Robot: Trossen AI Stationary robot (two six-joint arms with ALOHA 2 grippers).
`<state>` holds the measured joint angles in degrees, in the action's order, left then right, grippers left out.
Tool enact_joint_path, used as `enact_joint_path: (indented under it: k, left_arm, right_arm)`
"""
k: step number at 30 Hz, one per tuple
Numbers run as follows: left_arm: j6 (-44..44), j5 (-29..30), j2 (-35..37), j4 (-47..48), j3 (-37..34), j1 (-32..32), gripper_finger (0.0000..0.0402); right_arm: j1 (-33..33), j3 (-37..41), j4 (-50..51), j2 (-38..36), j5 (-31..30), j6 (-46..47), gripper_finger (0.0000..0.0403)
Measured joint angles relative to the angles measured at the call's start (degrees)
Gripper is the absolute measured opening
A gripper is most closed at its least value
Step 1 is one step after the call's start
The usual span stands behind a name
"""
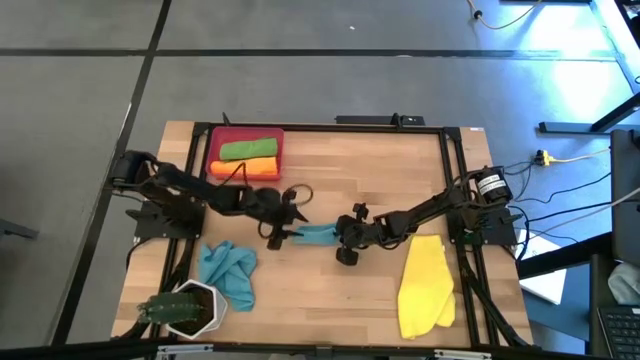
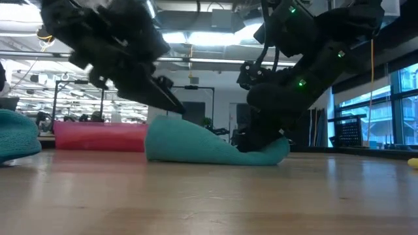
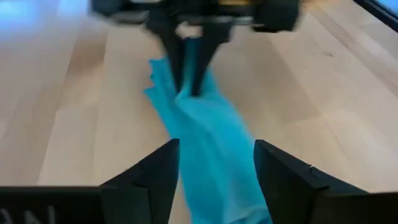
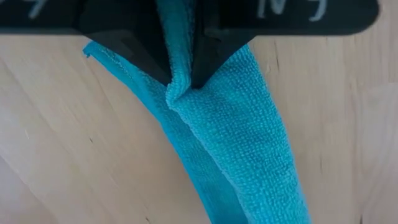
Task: Roll microfiber towels into tight, uniform cylinder then place into a basket
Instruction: Roll the blue microfiber towel
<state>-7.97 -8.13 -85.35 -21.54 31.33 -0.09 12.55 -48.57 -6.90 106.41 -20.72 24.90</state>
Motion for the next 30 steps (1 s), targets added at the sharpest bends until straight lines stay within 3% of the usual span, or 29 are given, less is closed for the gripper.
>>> enact_joint_path:
  k: [8,15,20,30]
  left_arm:
    - [-5.89,20.89,-2.69,5.92,6.05,-14.09,0.0206]
    - [-9.73,33.75,-14.58,18.14,19.46,-19.25,0.0206]
    - [-10.6,39.79,-23.2,29.55,29.25,-19.22,0.0206]
    - [-8.56,42.41,-32.91,42.75,43.06,-18.49,0.0206]
  right_arm:
    - [-0.65,0.04,-0.06,0.0,1.14,0.36,0.006]
    - [-0.82,0.08,-0.02,0.02,1.44,0.55,0.006]
    - [-0.87,0.08,0.0,0.02,2.07,0.57,0.006]
    - [-0.87,0.08,0.02,0.04,2.48,1.05,0.006]
